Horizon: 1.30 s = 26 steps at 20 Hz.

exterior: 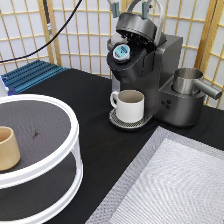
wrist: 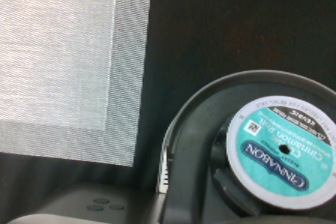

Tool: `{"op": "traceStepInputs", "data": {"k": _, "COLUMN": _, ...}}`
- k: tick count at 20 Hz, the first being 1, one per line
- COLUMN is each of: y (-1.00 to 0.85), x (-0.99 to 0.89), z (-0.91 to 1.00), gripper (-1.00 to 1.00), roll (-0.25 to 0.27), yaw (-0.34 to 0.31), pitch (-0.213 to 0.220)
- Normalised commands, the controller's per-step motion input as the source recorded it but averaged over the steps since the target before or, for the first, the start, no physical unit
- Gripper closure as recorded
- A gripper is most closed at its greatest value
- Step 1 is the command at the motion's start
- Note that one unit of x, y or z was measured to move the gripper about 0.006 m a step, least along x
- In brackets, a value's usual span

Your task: Make coffee

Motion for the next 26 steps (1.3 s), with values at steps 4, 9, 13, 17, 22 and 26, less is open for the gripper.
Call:
{"op": "traceStepInputs", "data": {"k": 4, "y": -0.02, "x": 0.12, "z": -0.11, "gripper": -1.00, "roll": -0.030, "yaw": 0.000, "pitch": 0.072}}
{"op": "traceStepInputs", "data": {"k": 9, "y": -0.19, "x": 0.04, "z": -0.25, "gripper": -1.00, "roll": 0.003, "yaw": 0.000, "pitch": 0.068}}
{"op": "traceStepInputs", "data": {"k": 13, "y": -0.27, "x": 0.06, "z": -0.30, "gripper": -1.00, "roll": 0.028, "yaw": 0.000, "pitch": 0.072}}
{"op": "traceStepInputs", "data": {"k": 17, "y": -0.27, "x": 0.11, "z": -0.19, "gripper": -1.00, "roll": 0.063, "yaw": 0.000, "pitch": 0.098}}
{"op": "traceStepInputs", "data": {"k": 22, "y": -0.48, "x": 0.09, "z": -0.13, "gripper": -1.00, "roll": 0.137, "yaw": 0.000, "pitch": 0.120}}
{"op": "traceStepInputs", "data": {"k": 26, "y": -0.65, "x": 0.00, "z": -0.02, "gripper": -1.00, "roll": 0.175, "yaw": 0.000, "pitch": 0.132}}
